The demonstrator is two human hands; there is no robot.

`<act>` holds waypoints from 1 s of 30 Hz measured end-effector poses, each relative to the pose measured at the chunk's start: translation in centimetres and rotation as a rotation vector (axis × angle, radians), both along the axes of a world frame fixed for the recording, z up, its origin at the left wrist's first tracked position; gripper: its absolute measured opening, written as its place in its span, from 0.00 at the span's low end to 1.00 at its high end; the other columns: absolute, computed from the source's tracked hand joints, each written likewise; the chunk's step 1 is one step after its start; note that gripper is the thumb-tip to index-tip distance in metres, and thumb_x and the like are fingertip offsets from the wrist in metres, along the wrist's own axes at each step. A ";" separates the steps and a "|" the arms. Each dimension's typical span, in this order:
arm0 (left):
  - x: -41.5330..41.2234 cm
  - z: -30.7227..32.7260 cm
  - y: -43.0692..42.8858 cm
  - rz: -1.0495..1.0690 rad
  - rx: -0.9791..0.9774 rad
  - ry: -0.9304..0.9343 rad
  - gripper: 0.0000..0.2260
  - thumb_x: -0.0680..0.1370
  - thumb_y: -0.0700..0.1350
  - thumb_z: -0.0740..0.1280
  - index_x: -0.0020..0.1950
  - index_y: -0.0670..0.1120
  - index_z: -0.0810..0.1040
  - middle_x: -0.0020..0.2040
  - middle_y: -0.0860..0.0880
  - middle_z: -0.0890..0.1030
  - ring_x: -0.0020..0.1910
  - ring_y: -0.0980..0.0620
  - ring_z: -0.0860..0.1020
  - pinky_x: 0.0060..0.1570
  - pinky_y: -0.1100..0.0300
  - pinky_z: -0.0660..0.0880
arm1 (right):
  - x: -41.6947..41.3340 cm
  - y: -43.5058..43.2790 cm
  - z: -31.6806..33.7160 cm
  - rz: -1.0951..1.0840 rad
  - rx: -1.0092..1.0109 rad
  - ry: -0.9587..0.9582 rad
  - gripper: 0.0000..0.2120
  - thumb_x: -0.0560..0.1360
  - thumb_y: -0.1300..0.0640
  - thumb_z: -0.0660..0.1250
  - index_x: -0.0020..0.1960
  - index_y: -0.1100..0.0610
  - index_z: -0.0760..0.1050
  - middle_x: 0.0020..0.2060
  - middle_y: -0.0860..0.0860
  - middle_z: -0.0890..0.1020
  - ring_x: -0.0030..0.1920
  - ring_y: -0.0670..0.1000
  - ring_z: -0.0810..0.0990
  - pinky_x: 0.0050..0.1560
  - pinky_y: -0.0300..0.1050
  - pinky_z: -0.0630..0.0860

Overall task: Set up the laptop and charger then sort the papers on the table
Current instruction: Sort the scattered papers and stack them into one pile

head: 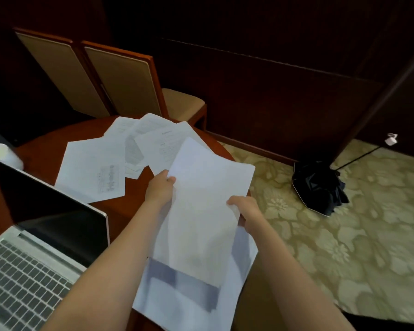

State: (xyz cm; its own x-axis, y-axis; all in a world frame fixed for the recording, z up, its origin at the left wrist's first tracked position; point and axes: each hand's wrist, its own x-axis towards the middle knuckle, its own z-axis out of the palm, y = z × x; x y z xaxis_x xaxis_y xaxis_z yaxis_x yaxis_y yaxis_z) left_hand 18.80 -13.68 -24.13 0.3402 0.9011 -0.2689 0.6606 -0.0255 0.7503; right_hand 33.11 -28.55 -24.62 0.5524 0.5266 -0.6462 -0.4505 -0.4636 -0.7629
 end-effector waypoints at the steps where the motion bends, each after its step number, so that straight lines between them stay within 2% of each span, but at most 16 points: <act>1: -0.2 -0.5 -0.8 -0.026 -0.011 0.012 0.08 0.81 0.43 0.57 0.52 0.43 0.73 0.58 0.41 0.76 0.50 0.47 0.71 0.50 0.59 0.65 | -0.5 -1.1 -0.8 -0.012 -0.032 0.013 0.08 0.72 0.66 0.65 0.51 0.61 0.72 0.40 0.55 0.78 0.41 0.55 0.78 0.40 0.46 0.76; 3: -0.4 -1.3 -2.6 -0.067 -0.034 0.030 0.11 0.81 0.43 0.56 0.58 0.42 0.74 0.59 0.42 0.76 0.52 0.47 0.72 0.51 0.59 0.67 | -1.3 -3.3 -2.0 -0.037 -0.086 0.017 0.12 0.71 0.65 0.66 0.54 0.61 0.70 0.41 0.55 0.76 0.43 0.55 0.77 0.44 0.49 0.76; 5: -0.6 -2.0 -4.2 -0.093 -0.052 0.050 0.12 0.81 0.43 0.56 0.61 0.42 0.74 0.61 0.43 0.76 0.57 0.45 0.73 0.55 0.56 0.68 | -1.8 -5.0 -2.8 -0.052 -0.138 -0.002 0.15 0.71 0.66 0.65 0.57 0.64 0.70 0.42 0.56 0.76 0.41 0.55 0.76 0.41 0.47 0.74; 7: -0.7 -2.7 -5.5 -0.121 -0.058 0.082 0.10 0.81 0.43 0.56 0.56 0.42 0.75 0.60 0.42 0.77 0.58 0.43 0.74 0.55 0.55 0.69 | -2.1 -6.3 -3.5 -0.038 -0.195 -0.032 0.20 0.71 0.66 0.65 0.62 0.66 0.69 0.41 0.57 0.77 0.40 0.55 0.75 0.38 0.45 0.71; 9: -0.8 -3.2 -6.5 -0.141 -0.056 0.122 0.09 0.81 0.43 0.56 0.53 0.42 0.74 0.58 0.42 0.77 0.55 0.44 0.75 0.53 0.54 0.70 | -2.5 -7.3 -4.1 -0.051 -0.209 -0.088 0.16 0.70 0.67 0.66 0.57 0.65 0.72 0.39 0.55 0.77 0.39 0.54 0.74 0.35 0.43 0.69; 11: -0.9 -3.7 -7.2 -0.141 -0.064 0.148 0.12 0.82 0.44 0.56 0.60 0.41 0.74 0.61 0.43 0.76 0.60 0.45 0.74 0.56 0.53 0.70 | -3.1 -8.1 -4.7 -0.081 -0.231 -0.172 0.15 0.69 0.67 0.67 0.55 0.66 0.73 0.45 0.56 0.79 0.43 0.54 0.76 0.39 0.43 0.70; 13: -1.0 -3.9 -7.7 -0.127 -0.054 0.188 0.14 0.82 0.44 0.55 0.66 0.41 0.71 0.65 0.43 0.74 0.64 0.43 0.73 0.59 0.53 0.71 | -4.0 -8.6 -5.3 -0.097 -0.244 -0.247 0.20 0.69 0.66 0.68 0.59 0.66 0.68 0.51 0.56 0.79 0.46 0.53 0.76 0.42 0.42 0.71; 15: -1.1 -4.1 -8.1 -0.103 -0.027 0.208 0.14 0.82 0.41 0.55 0.67 0.42 0.69 0.65 0.42 0.74 0.64 0.42 0.73 0.58 0.54 0.72 | -4.8 -8.6 -6.0 -0.083 -0.262 -0.299 0.23 0.69 0.64 0.68 0.62 0.65 0.66 0.54 0.57 0.77 0.50 0.54 0.77 0.43 0.42 0.71; 18: -1.2 -4.3 -8.2 -0.061 -0.031 0.160 0.15 0.80 0.34 0.57 0.66 0.42 0.70 0.65 0.43 0.73 0.63 0.43 0.72 0.59 0.56 0.71 | -5.5 -8.4 -7.1 -0.056 -0.269 -0.338 0.25 0.66 0.62 0.69 0.61 0.66 0.68 0.57 0.59 0.76 0.58 0.58 0.76 0.45 0.42 0.72; 19: -1.3 -4.3 -8.2 -0.050 -0.024 0.157 0.16 0.79 0.33 0.58 0.66 0.41 0.70 0.65 0.43 0.73 0.64 0.43 0.72 0.59 0.57 0.71 | -5.7 -8.3 -7.2 -0.044 -0.278 -0.336 0.24 0.67 0.62 0.69 0.60 0.66 0.69 0.56 0.59 0.76 0.58 0.58 0.76 0.44 0.41 0.72; 23: -1.5 -4.7 -7.9 -0.053 0.018 0.208 0.15 0.79 0.33 0.60 0.65 0.40 0.71 0.65 0.42 0.74 0.64 0.41 0.73 0.60 0.54 0.72 | -5.9 -8.5 -7.3 0.012 -0.340 -0.363 0.15 0.69 0.59 0.66 0.54 0.65 0.72 0.53 0.58 0.77 0.45 0.54 0.76 0.31 0.38 0.68; 24: -1.6 -4.8 -7.9 -0.059 0.023 0.236 0.15 0.79 0.34 0.61 0.65 0.41 0.71 0.65 0.41 0.73 0.63 0.41 0.72 0.60 0.53 0.72 | -5.9 -8.5 -7.3 0.013 -0.370 -0.393 0.17 0.70 0.59 0.65 0.56 0.65 0.72 0.56 0.59 0.76 0.49 0.55 0.75 0.36 0.40 0.72; 25: -1.6 -4.8 -7.9 -0.065 0.035 0.282 0.16 0.79 0.35 0.61 0.66 0.41 0.71 0.65 0.41 0.72 0.64 0.41 0.71 0.61 0.52 0.71 | -6.0 -8.6 -6.9 0.005 -0.423 -0.427 0.20 0.71 0.58 0.65 0.60 0.65 0.69 0.60 0.59 0.73 0.56 0.57 0.73 0.47 0.44 0.75; 27: -1.5 -5.0 -7.8 -0.059 0.058 0.380 0.20 0.78 0.39 0.62 0.70 0.43 0.66 0.68 0.40 0.68 0.66 0.40 0.67 0.64 0.49 0.68 | -5.9 -8.8 -6.4 -0.058 -0.492 -0.466 0.27 0.73 0.59 0.65 0.67 0.66 0.61 0.65 0.60 0.65 0.67 0.60 0.63 0.62 0.50 0.67; 28: -1.4 -5.0 -7.7 -0.051 0.034 0.405 0.23 0.78 0.39 0.62 0.73 0.43 0.62 0.70 0.40 0.65 0.68 0.40 0.64 0.66 0.48 0.65 | -5.7 -8.7 -6.4 -0.096 -0.460 -0.441 0.30 0.73 0.59 0.65 0.69 0.67 0.57 0.67 0.61 0.62 0.68 0.60 0.61 0.65 0.51 0.64; 30: -1.2 -5.1 -7.6 -0.047 -0.066 0.382 0.26 0.79 0.40 0.61 0.75 0.43 0.57 0.73 0.41 0.61 0.71 0.40 0.62 0.68 0.46 0.64 | -5.4 -8.1 -6.4 -0.152 -0.318 -0.274 0.36 0.69 0.57 0.66 0.71 0.68 0.57 0.69 0.61 0.64 0.68 0.61 0.65 0.62 0.49 0.68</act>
